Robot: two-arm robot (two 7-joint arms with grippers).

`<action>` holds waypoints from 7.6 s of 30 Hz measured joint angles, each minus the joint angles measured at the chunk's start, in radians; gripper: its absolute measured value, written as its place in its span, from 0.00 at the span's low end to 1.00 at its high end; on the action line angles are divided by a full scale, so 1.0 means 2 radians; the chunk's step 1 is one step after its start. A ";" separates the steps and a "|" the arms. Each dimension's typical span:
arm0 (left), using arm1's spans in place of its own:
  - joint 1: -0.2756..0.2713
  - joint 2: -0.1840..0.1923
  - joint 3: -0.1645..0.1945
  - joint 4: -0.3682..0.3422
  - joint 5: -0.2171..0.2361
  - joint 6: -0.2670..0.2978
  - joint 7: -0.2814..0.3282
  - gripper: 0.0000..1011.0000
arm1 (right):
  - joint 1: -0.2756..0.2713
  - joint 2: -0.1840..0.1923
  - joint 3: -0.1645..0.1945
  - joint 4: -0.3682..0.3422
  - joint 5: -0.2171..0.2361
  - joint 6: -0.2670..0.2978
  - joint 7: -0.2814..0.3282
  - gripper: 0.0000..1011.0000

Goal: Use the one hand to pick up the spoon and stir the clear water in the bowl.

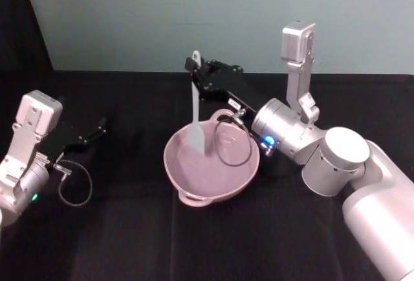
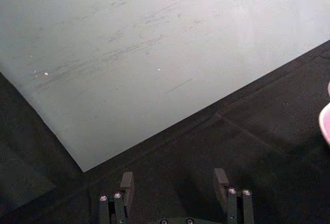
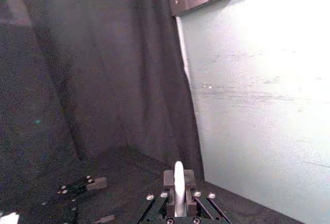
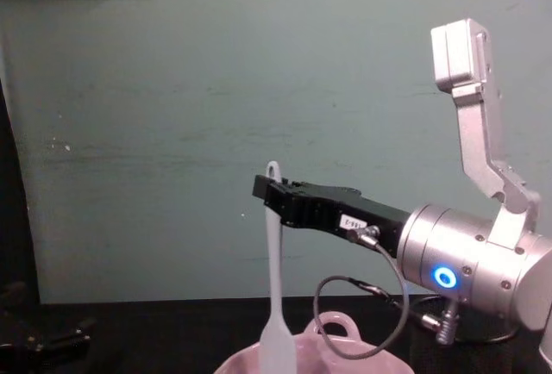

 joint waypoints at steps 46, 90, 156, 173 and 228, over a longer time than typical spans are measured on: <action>0.000 0.000 0.000 0.000 0.000 0.000 0.000 1.00 | -0.051 0.023 -0.001 -0.082 -0.002 0.010 -0.008 0.12; 0.000 0.000 0.000 0.000 0.000 0.000 0.000 1.00 | -0.134 0.105 0.131 -0.219 0.039 -0.007 -0.065 0.12; 0.000 0.000 0.000 0.000 0.000 0.000 0.000 1.00 | -0.097 0.064 0.130 -0.020 0.180 0.018 -0.027 0.64; 0.000 0.000 0.000 0.000 0.000 0.000 0.000 1.00 | -0.136 0.073 0.136 -0.044 0.187 0.019 -0.038 0.99; 0.000 0.000 0.000 0.000 0.000 0.000 0.000 1.00 | -0.132 0.131 0.061 -0.060 -0.238 0.001 -0.294 0.99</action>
